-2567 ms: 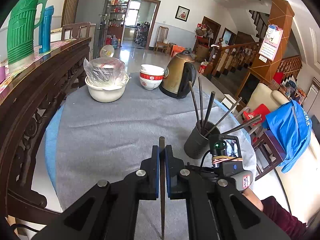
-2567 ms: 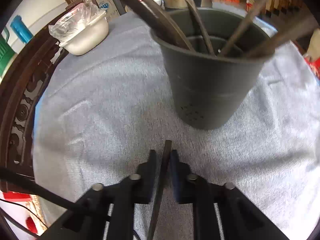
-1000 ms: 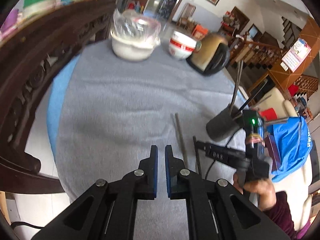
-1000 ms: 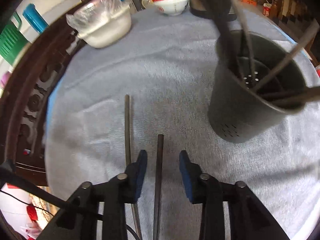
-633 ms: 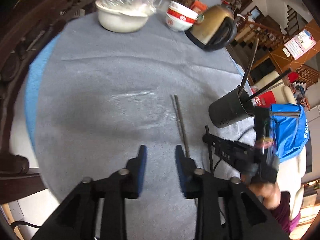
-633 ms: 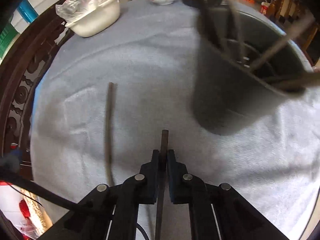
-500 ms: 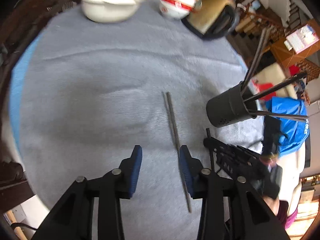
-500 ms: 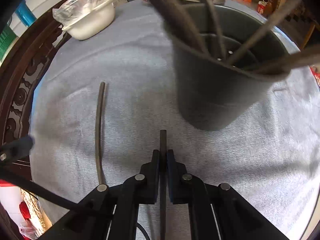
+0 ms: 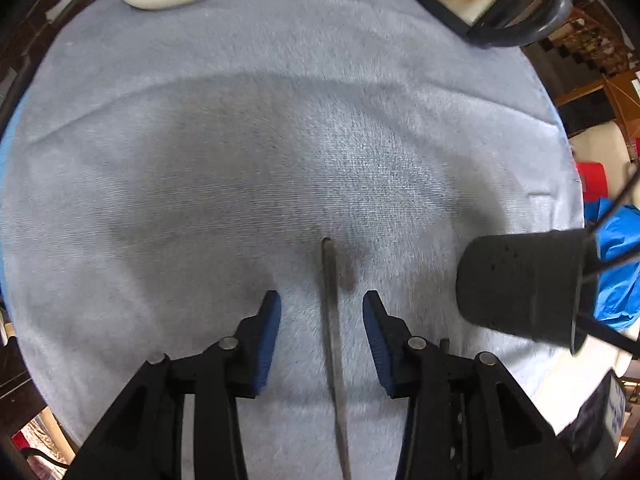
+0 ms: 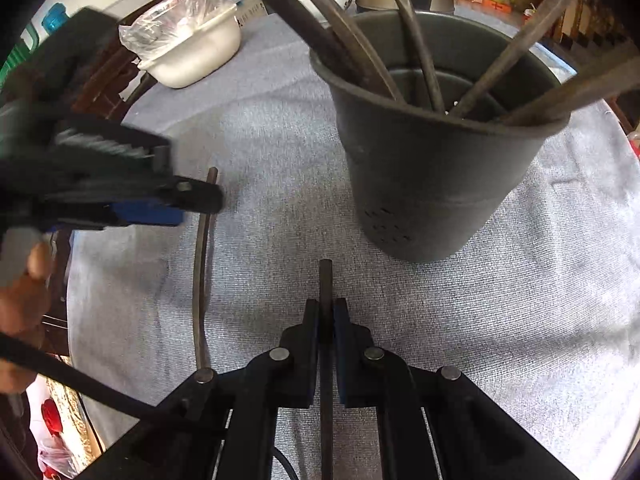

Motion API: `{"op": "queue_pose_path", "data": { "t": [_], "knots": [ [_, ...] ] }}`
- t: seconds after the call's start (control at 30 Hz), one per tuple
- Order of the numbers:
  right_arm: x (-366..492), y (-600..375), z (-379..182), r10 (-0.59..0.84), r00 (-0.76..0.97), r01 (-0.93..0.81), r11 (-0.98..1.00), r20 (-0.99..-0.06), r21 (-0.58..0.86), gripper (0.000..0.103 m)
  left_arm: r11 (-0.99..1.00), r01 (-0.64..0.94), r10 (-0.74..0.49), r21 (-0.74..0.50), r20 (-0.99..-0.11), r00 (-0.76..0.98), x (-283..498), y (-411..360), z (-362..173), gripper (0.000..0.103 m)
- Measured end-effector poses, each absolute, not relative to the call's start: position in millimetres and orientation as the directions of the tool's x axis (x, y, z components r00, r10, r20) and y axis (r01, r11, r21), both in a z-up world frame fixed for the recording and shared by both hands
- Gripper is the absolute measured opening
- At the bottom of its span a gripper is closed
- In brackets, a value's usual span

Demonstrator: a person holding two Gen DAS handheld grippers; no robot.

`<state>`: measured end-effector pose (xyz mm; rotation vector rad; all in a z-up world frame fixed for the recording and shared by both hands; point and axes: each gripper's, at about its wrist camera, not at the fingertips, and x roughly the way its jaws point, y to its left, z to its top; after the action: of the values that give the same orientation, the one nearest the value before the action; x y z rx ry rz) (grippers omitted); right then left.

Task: Organize utensils
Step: 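Close the right gripper on a chopstick while the left gripper grasps another, then lift both held chopsticks and carry them over the holder mouth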

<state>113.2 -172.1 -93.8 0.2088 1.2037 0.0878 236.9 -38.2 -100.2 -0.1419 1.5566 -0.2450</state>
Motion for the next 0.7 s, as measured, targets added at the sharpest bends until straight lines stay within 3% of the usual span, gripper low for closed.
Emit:
{"op": "queue_pose_path", "data": {
  "t": [0.1, 0.2, 0.43, 0.7],
  "knots": [
    [110.9, -173.9, -93.2, 0.184, 0.364, 0.043, 0.976, -0.913, 0.214, 0.009, 0.968, 0.090, -0.237, -0.235, -0.972, 0.012, 242.4, -48.0, -99.6, 0.017],
    [110.6, -173.4, -93.1, 0.183, 0.364, 0.042, 0.976, -0.913, 0.212, 0.009, 0.967, 0.108, -0.237, -0.232, -0.971, 0.041, 242.1, -51.8, -99.7, 0.006],
    [109.6, -175.3, -93.3, 0.232, 0.399, 0.041, 0.962, -0.887, 0.270, 0.007, 0.963, 0.132, -0.247, -0.235, -0.965, 0.089, 214.2, -43.0, -85.9, 0.006],
    [82.5, -186.6, -28.5, 0.268, 0.553, -0.014, 0.950, -0.789, 0.313, 0.007, 0.932, 0.233, -0.329, -0.278, -0.918, 0.221, 163.3, -28.3, -10.6, 0.005]
  ]
}}
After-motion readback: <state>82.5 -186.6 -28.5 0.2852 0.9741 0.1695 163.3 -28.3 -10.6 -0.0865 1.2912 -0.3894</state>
